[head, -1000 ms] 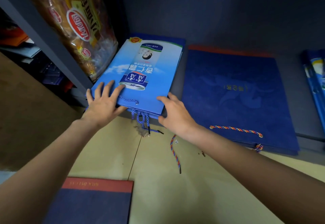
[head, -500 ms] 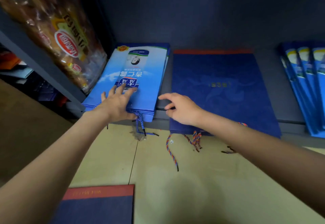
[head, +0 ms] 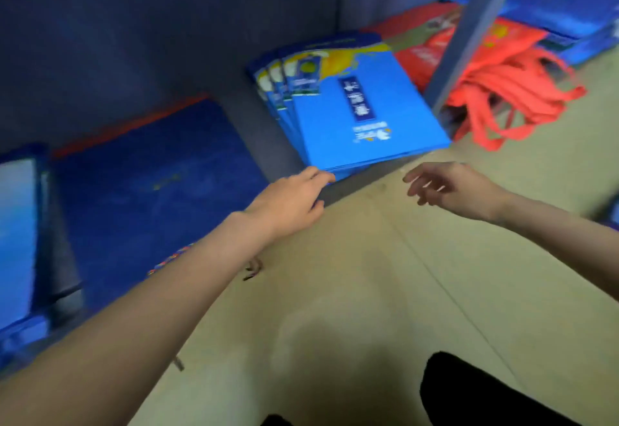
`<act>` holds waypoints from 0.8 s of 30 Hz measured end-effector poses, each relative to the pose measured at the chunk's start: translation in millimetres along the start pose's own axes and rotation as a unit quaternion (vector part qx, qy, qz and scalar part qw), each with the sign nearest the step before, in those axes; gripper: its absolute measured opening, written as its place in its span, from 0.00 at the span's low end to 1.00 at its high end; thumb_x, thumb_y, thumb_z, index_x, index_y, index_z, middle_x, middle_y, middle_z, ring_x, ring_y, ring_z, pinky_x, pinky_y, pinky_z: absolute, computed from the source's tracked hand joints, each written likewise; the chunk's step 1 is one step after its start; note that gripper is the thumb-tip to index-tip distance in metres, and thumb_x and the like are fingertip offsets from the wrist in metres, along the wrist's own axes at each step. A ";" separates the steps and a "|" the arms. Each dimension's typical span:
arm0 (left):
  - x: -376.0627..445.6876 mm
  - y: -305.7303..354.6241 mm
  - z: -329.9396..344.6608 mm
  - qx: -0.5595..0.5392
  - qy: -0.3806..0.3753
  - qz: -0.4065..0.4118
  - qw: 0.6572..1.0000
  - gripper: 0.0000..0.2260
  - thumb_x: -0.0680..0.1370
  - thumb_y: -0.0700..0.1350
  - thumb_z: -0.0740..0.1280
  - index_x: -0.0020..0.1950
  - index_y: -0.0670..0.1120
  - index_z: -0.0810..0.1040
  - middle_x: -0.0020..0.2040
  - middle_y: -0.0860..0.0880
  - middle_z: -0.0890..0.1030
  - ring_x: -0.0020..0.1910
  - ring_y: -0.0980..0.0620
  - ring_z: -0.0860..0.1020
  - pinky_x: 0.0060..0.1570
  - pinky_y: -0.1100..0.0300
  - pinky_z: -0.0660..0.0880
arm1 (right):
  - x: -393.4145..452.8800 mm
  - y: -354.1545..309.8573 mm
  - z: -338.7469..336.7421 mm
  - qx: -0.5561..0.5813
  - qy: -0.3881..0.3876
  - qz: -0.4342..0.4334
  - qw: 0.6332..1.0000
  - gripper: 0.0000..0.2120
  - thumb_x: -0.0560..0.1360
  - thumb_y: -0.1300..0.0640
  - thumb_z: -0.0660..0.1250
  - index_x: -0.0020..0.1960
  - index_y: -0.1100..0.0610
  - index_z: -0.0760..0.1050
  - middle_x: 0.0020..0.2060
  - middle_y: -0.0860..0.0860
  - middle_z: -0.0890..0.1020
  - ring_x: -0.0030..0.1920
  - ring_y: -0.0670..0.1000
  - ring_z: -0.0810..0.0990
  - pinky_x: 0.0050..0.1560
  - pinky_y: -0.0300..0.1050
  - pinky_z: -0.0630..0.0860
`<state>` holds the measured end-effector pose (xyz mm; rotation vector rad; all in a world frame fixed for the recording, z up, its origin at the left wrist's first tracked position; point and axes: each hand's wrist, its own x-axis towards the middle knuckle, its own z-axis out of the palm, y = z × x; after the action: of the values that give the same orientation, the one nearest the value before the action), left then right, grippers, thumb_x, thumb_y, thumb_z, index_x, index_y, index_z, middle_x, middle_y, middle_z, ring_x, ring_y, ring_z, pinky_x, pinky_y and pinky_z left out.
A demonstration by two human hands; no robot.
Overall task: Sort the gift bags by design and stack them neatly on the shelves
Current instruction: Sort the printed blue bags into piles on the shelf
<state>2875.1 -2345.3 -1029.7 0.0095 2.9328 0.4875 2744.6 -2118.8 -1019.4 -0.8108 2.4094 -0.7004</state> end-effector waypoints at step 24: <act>326.7 419.9 184.0 -0.130 -0.194 0.021 0.972 0.21 0.82 0.50 0.54 0.67 0.36 0.67 0.67 0.38 0.70 0.65 0.41 0.69 0.60 0.56 0.66 | -206.1 428.5 -130.4 0.156 0.294 0.625 0.707 0.46 0.67 0.42 0.73 0.71 0.67 0.56 0.68 0.64 0.65 0.68 0.64 0.64 0.66 0.53 0.63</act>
<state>2574.7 -1877.8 -1119.8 0.1203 2.4744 0.7751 2640.1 -1648.0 -1121.8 1.3323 2.4626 -0.7331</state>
